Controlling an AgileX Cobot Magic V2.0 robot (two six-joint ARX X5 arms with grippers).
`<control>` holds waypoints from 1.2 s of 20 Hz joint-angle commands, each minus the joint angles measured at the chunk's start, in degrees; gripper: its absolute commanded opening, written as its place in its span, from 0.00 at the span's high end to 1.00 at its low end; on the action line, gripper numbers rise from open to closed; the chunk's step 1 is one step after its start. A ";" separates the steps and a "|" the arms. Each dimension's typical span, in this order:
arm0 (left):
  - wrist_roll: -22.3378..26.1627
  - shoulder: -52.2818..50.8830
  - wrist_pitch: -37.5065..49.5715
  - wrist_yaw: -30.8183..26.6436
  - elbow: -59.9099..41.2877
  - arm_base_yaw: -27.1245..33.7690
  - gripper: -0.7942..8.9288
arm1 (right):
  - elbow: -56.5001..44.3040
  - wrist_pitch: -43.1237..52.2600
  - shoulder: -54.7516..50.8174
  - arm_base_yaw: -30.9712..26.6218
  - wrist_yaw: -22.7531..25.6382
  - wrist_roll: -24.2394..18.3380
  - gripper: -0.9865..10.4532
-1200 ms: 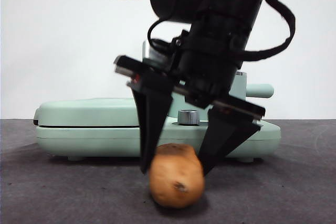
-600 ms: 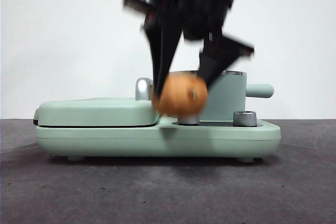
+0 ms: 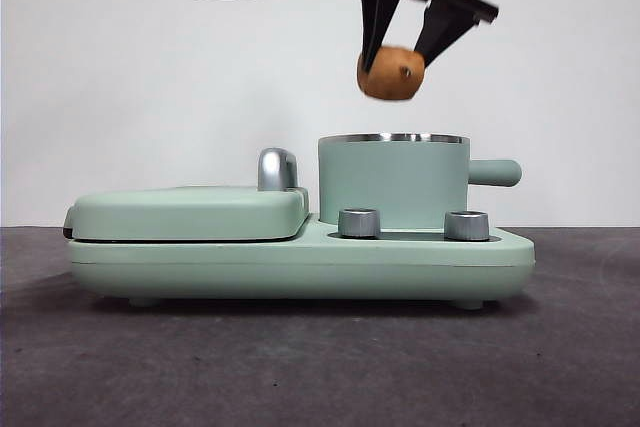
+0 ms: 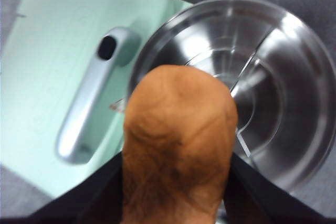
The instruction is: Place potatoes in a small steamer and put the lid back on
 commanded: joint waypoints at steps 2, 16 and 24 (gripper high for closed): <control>0.02 0.11 1.84 0.44 1.36 -0.26 0.86 | 5.70 -1.70 6.21 -1.29 -0.02 -2.38 0.78; 0.00 0.11 1.90 0.44 1.36 -0.26 0.86 | 6.75 -2.16 14.47 -2.99 -0.33 -3.19 0.64; -0.07 0.66 3.74 0.44 1.36 -0.28 0.86 | 14.75 -11.91 7.48 -3.41 1.57 -3.63 0.59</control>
